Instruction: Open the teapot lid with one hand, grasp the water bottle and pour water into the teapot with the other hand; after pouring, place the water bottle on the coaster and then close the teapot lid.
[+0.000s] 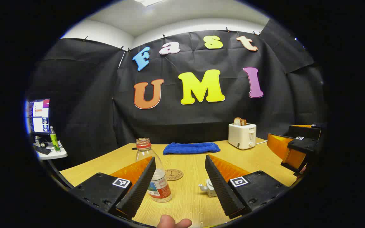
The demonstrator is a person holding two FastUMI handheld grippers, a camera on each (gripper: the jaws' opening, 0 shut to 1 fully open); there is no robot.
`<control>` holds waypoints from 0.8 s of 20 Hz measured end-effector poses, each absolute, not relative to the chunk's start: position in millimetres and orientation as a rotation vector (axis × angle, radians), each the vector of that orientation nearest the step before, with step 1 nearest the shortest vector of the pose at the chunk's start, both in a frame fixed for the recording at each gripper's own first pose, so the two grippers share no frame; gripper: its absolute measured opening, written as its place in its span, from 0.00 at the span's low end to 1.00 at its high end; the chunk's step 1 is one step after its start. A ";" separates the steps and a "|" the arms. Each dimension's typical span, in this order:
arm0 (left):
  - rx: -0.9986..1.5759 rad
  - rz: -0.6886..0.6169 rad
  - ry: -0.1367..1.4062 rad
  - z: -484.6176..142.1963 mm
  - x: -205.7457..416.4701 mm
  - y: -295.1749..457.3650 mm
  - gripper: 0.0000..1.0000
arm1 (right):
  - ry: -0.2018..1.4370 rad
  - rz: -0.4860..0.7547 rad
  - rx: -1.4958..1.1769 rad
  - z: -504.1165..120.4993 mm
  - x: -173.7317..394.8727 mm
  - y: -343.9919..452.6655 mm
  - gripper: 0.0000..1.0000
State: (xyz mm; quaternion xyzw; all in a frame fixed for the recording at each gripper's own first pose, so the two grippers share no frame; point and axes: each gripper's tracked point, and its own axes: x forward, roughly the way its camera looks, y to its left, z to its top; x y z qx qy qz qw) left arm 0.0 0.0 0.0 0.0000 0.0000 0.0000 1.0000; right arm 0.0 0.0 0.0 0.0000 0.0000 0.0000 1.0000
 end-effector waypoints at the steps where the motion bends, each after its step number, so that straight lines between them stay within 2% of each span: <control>1: -0.004 0.006 0.001 -0.1 -0.7 3.1 0.98 | 0.002 0.001 -0.011 -0.7 0.9 1.1 0.95; 16: -0.016 0.013 0.007 -1.0 -4.8 10.7 0.98 | -0.009 0.055 -0.011 -2.0 -2.5 24.8 0.97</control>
